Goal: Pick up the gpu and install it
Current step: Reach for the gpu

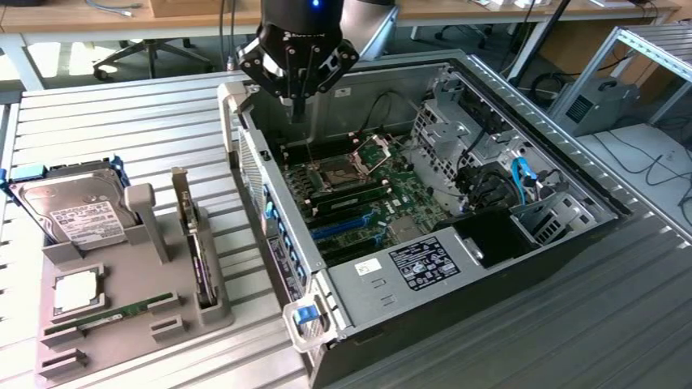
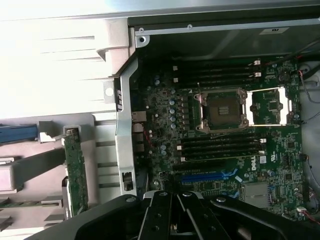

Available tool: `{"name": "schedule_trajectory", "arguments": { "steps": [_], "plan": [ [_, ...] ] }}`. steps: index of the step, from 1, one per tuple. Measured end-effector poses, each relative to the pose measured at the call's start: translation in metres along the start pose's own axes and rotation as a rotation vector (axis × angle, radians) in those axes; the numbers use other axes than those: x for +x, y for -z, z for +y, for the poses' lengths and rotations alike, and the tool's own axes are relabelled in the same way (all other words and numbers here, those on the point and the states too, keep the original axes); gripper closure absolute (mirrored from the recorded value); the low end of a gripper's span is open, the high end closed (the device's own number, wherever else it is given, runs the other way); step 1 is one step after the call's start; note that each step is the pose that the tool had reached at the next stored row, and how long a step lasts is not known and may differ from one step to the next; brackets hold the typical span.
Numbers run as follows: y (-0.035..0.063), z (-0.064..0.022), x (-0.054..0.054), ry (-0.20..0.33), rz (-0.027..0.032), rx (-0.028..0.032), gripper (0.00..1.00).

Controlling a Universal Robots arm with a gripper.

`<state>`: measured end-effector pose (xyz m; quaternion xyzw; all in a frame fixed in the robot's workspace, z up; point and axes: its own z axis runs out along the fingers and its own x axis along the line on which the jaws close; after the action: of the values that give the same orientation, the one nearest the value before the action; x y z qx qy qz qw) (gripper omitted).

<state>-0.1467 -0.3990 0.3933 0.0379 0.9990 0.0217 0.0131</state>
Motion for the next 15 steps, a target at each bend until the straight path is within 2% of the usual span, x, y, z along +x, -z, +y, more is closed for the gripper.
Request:
{"name": "schedule_trajectory", "arguments": {
  "steps": [15],
  "plan": [
    [0.0002, -0.0005, 0.0053, 0.0, 0.0, -0.0001, 0.89]
  ]
}}
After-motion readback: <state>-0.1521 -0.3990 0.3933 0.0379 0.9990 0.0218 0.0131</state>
